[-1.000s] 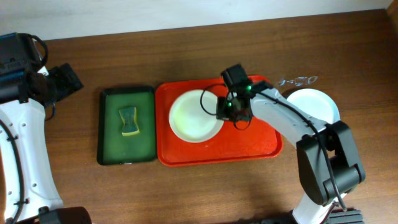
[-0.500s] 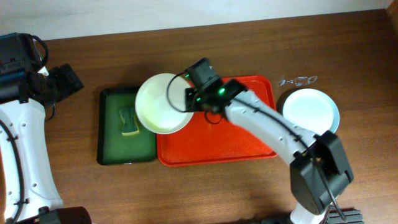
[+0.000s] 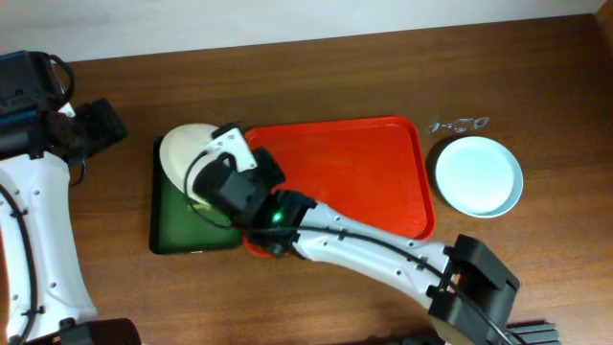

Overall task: Clean dirty plates on tray and stack at the side
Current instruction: 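Lift the white plate off the red tray with right gripper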

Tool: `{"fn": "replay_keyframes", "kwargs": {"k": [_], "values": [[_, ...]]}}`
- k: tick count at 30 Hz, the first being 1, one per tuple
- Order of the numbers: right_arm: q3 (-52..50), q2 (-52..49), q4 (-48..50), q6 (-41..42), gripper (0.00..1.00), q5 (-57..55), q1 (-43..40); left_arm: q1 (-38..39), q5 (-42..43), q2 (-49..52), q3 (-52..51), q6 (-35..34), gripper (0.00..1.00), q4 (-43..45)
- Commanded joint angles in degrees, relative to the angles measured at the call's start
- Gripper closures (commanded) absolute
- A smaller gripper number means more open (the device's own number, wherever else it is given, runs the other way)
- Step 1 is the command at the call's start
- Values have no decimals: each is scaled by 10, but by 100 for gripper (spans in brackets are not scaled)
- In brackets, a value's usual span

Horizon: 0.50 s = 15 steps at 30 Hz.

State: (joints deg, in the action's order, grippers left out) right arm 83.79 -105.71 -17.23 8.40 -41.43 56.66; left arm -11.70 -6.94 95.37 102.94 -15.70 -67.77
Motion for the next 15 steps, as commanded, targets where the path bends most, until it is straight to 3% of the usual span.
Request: {"fn": "replay_keyframes", "kwargs": {"k": [1,3,7,12,15], "values": [[12,-1,67,-182,96,-126,38,-2,-4,-5,6,-6,1,-1],[12,-1,122,-265,96,-167,63,-2,-4,-5,6,-6,1,-1],[12,-1,185,-353,96,-210,97,-2,-4,-5,6,-6,1,-1],[12,-1,243,-428,96,-238,108,-2,-4,-5,6,-6,1,-4],[12,-1,250,-431,96,-238,108,-2,-4,-5,6,-6,1,-5]]}}
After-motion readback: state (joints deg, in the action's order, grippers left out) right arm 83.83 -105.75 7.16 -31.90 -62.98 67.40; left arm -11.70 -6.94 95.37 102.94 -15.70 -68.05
